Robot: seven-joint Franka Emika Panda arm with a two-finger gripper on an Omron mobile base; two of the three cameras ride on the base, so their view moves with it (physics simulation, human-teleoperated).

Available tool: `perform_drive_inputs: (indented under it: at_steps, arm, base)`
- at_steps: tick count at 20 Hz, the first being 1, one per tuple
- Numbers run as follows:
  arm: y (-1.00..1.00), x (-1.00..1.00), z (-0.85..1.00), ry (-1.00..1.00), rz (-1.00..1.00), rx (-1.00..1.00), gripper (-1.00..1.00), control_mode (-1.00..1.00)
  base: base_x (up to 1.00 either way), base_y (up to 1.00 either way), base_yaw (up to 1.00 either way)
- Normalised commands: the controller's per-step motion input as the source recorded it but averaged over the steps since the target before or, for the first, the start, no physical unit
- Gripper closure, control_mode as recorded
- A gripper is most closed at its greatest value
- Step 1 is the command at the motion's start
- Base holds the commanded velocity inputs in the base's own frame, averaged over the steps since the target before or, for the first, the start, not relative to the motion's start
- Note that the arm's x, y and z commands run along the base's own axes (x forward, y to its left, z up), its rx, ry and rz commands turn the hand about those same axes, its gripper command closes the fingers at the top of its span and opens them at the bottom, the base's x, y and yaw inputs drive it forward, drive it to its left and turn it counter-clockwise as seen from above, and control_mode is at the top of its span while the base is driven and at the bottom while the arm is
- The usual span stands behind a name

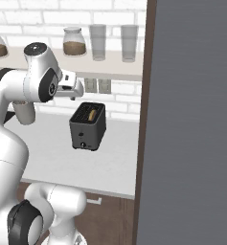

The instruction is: Start the toaster. Once the lever pops up, take the bread to the plate on the dining counter.

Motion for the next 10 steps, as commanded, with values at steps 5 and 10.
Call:
perform_drive_inputs:
  at_steps: [5, 10]
  arm:
    - [0.0, 0.0, 0.0, 0.0, 0.0, 0.0, -1.0, -1.0]
    - [0.0, 0.0, 0.0, 0.0, 0.0, 0.0, -1.0, -1.0]
  base:
    - [0.0, 0.0, 0.0]
    - [0.0, 0.0, 0.0]
